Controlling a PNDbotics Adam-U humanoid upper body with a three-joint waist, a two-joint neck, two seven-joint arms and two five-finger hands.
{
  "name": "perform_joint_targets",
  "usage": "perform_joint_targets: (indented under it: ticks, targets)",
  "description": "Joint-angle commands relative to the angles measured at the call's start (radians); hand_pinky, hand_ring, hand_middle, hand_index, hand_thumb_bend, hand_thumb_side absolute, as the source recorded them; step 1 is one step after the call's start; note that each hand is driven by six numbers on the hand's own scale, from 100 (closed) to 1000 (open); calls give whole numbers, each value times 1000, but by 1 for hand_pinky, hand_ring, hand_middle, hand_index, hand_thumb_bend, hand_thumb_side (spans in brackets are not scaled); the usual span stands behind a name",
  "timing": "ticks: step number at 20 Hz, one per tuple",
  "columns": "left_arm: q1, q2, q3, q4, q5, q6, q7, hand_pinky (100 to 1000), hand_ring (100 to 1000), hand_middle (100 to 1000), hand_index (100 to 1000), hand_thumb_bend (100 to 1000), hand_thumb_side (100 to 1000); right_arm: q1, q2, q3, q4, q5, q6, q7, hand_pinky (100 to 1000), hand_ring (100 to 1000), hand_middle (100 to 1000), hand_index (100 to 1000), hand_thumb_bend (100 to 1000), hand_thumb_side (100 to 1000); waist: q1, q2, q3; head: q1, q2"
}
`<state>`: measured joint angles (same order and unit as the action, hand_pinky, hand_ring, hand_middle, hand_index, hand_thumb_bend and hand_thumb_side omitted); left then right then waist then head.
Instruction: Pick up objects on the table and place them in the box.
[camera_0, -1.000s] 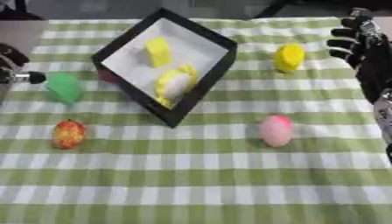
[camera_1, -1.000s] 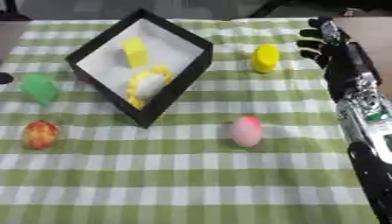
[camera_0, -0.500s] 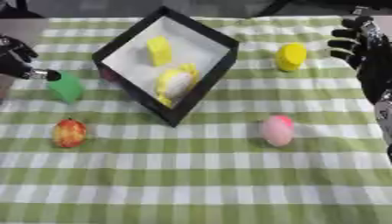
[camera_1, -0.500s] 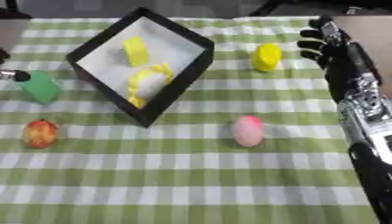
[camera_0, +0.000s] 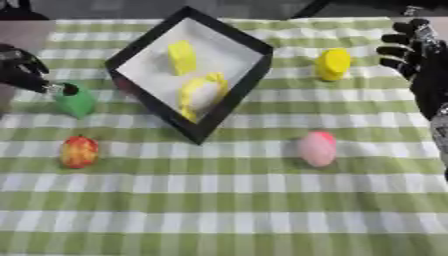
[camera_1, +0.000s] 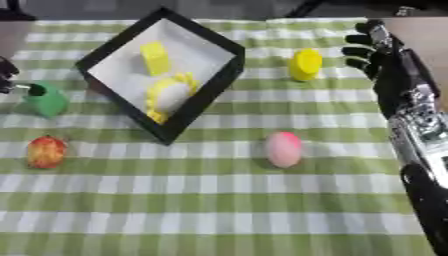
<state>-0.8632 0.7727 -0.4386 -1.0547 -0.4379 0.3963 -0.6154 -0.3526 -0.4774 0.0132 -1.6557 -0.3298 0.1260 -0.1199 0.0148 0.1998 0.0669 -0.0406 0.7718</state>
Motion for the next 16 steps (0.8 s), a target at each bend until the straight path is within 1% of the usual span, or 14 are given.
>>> perform_joint_targets:
  ticks: [1,2,8,13,16]
  targets:
    - [-20,20,12,0,-8,-14,-27,841,823,794,853,780,553,-13,-25,-7,-9,6,-3,3,839,788,748,858,100,836,11,0,-1,1,-2]
    - [-19,19,12,1,-9,-16,-33,841,823,793,851,799,551,-13,-24,-7,-9,6,-3,3,839,788,748,858,100,836,12,0,-1,1,-2]
    - [-25,0,8,18,-41,-19,-31,828,810,776,829,817,552,-14,-21,-7,-9,6,-3,5,840,788,748,858,100,837,11,2,-2,0,-2]
    - [-30,-23,4,42,-91,-21,-12,817,793,755,800,815,540,-13,-20,-7,-8,6,-2,5,840,788,748,858,100,838,13,3,-5,6,-2]
    - [-34,-34,3,55,-129,-14,14,808,779,740,785,789,544,-12,-19,-8,-6,7,-2,5,840,788,748,858,100,839,16,3,-6,7,-2]
